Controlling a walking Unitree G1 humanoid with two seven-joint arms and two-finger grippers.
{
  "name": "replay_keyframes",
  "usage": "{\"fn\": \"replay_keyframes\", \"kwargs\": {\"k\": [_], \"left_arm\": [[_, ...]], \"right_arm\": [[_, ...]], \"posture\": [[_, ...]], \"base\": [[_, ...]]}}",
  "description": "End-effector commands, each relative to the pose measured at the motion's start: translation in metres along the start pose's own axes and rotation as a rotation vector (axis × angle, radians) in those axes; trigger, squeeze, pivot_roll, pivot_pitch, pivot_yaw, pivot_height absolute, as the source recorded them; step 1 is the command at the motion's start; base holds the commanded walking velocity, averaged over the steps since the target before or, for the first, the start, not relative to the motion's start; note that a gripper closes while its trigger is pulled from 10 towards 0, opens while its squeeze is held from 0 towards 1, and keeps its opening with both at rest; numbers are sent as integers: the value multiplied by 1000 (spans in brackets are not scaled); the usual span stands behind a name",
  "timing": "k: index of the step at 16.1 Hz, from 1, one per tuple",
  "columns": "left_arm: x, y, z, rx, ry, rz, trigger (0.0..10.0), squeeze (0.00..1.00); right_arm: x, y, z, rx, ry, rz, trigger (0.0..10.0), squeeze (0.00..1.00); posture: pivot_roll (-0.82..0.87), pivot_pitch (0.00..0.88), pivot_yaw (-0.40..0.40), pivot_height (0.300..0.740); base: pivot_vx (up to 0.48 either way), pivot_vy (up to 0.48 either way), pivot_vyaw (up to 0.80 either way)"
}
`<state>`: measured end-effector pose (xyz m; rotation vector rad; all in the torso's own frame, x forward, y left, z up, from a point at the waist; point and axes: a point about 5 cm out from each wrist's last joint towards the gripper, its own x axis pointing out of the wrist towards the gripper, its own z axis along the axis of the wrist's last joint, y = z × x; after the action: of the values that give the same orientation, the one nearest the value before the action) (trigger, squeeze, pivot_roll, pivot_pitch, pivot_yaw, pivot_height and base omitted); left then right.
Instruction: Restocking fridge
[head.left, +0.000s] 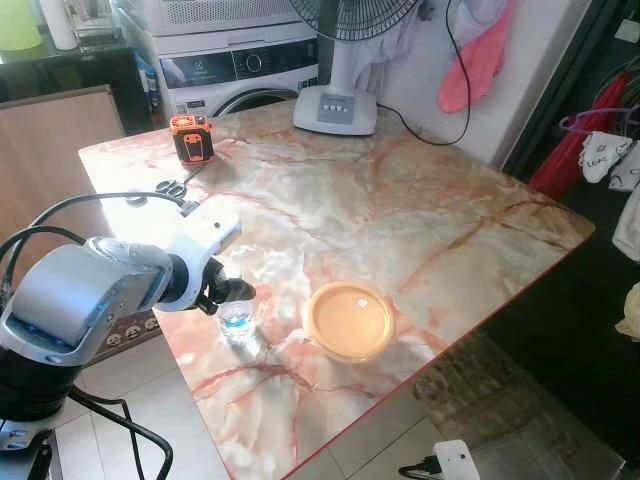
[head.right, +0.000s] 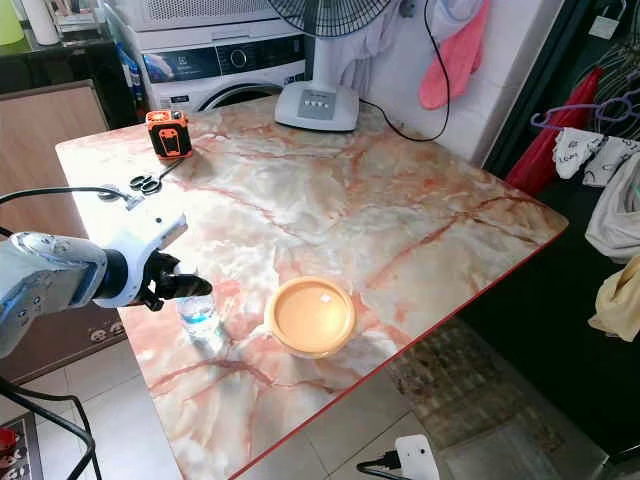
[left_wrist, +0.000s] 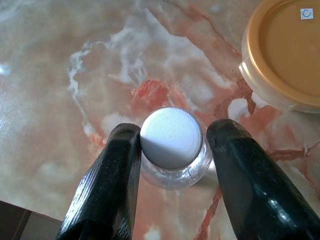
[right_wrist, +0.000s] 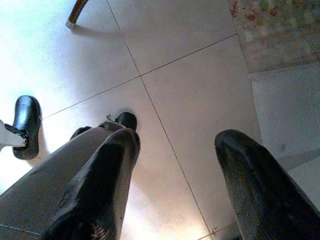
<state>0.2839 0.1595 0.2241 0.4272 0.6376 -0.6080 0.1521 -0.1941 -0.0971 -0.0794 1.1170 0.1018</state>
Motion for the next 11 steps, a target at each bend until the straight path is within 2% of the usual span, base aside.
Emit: {"fn": "replay_keyframes", "kwargs": {"k": [1,11], "left_arm": [[0,0,-2,14,11,3,10000,0],[1,1,0,23,-5,13,10000,0]], "right_arm": [[-1,-4,-1,-2,6,-9,10000,0],[-1,-4,-1,-3,5,-8,10000,0]], "posture": [[63,0,-93,740],[61,0,-95,740]], "base": [[0,0,0],[0,0,0]]}}
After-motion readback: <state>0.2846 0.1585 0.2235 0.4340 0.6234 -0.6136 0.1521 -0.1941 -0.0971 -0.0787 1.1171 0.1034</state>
